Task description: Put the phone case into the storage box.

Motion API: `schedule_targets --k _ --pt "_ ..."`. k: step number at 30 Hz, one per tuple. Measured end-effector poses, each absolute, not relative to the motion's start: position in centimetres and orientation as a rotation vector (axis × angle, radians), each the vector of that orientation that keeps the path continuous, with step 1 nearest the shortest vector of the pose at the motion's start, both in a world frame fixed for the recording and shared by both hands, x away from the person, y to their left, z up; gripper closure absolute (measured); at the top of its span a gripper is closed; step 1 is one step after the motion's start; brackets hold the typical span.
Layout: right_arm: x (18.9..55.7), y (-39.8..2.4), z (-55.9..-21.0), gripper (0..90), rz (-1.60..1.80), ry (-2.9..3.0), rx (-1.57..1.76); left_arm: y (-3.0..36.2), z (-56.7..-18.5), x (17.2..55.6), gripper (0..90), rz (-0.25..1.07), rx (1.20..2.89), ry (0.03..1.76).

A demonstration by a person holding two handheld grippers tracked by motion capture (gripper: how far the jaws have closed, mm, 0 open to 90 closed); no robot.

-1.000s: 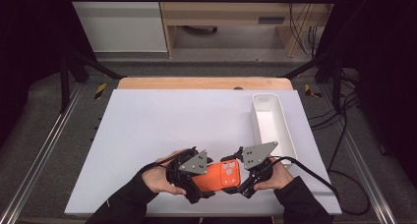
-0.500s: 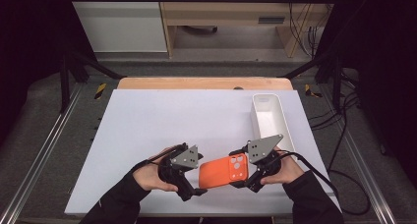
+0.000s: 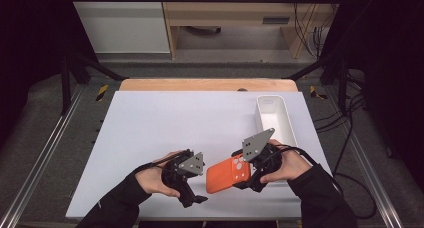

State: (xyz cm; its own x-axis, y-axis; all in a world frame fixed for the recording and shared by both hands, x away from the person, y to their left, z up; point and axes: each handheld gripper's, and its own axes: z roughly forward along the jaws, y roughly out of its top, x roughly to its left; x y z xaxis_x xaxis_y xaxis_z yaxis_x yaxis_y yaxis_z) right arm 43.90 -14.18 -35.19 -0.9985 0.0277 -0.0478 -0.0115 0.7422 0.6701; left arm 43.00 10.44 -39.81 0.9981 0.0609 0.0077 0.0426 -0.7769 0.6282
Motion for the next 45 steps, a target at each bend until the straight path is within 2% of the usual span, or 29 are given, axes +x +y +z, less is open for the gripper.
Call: schedule_targets --k 14,45 --pt "44.3 -11.8 -33.9 16.4 0.910 2.950 0.011 9.4 -39.3 43.8 0.0 0.034 2.529 0.064" --pt "44.3 -9.7 -34.0 16.4 0.799 2.993 0.022 6.5 -40.0 44.1 0.0 0.081 2.644 0.022"
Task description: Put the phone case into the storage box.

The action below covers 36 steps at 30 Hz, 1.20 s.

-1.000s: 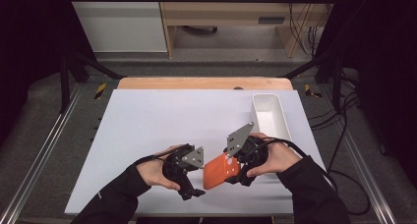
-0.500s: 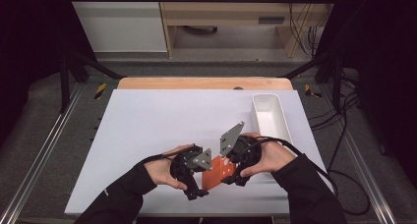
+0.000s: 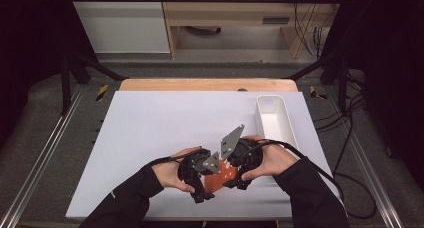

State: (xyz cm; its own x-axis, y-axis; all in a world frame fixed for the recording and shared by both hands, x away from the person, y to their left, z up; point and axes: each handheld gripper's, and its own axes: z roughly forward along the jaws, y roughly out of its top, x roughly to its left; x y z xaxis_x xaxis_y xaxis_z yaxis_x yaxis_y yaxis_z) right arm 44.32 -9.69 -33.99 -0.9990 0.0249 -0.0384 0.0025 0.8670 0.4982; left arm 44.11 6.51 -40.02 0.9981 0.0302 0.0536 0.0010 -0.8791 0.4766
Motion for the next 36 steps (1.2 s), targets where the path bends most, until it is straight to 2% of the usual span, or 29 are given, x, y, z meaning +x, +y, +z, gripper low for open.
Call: schedule_targets --k 15,22,36 --pt "44.3 -9.2 -34.3 16.4 0.796 2.999 0.015 5.5 -40.3 44.1 0.7 0.105 2.664 0.036" --pt "44.3 -9.2 -34.3 16.3 0.798 2.999 0.009 5.1 -40.3 44.1 4.9 0.081 2.667 0.046" --pt "44.2 -9.1 -34.4 16.4 0.790 2.996 0.006 5.0 -40.2 44.1 14.5 0.118 2.686 -0.025"
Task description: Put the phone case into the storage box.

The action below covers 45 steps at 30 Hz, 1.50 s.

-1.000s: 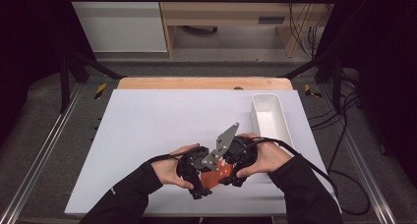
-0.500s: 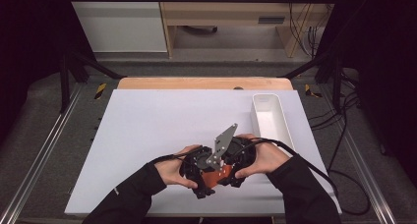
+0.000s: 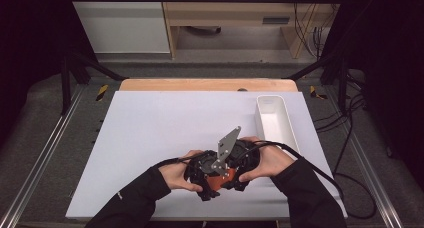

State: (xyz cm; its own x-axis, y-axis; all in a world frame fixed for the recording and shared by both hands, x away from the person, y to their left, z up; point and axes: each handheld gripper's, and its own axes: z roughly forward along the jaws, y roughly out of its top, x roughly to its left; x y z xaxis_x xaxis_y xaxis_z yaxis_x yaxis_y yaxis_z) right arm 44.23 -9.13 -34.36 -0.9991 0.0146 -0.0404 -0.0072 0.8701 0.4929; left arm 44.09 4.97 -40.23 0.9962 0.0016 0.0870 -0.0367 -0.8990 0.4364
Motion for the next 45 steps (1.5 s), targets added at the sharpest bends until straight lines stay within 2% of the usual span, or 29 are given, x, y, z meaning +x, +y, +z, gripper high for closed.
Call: schedule_targets --k 21,25,26,28,45 --pt "44.2 -9.2 -34.4 14.9 0.828 2.952 -0.004 5.6 -40.4 44.1 15.5 0.145 2.623 0.021" --pt "44.1 -9.2 -34.3 10.2 0.879 2.911 -0.018 5.9 -40.4 44.2 15.5 0.148 2.610 0.030" --pt "44.1 -9.2 -34.2 6.1 0.898 2.906 -0.025 6.1 -40.4 44.3 15.5 0.153 2.602 0.037" --pt "44.0 -9.3 -34.2 5.1 0.899 2.900 -0.025 6.2 -40.4 44.4 15.5 0.152 2.597 0.039" --pt "43.7 -11.5 -34.3 3.1 1.077 2.772 0.104 8.5 -40.5 44.7 15.5 0.150 2.519 0.086"
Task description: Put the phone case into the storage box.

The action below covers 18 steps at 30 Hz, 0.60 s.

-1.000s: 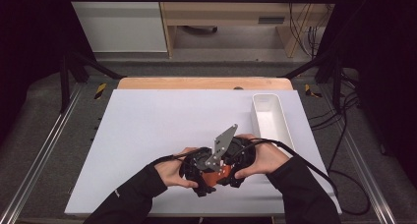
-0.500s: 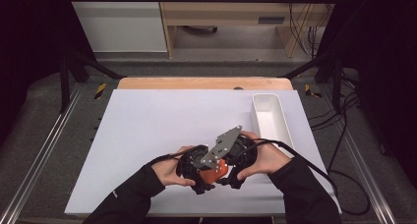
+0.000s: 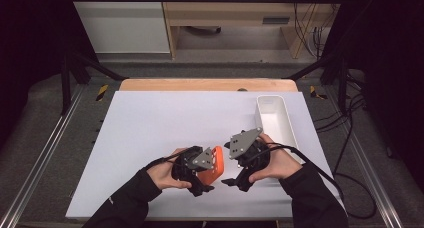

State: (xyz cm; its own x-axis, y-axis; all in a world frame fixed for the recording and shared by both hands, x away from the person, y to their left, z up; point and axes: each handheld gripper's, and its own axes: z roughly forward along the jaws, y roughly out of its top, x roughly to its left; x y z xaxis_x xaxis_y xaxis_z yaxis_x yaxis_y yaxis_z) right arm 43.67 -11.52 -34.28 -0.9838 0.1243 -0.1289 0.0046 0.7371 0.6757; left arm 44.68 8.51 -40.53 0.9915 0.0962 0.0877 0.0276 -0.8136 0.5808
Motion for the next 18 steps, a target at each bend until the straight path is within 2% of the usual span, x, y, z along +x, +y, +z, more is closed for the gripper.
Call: schedule_targets --k 18 --pt "43.7 -12.8 -35.8 3.2 1.316 2.700 0.165 9.6 -41.7 44.7 15.5 0.105 2.417 0.123"
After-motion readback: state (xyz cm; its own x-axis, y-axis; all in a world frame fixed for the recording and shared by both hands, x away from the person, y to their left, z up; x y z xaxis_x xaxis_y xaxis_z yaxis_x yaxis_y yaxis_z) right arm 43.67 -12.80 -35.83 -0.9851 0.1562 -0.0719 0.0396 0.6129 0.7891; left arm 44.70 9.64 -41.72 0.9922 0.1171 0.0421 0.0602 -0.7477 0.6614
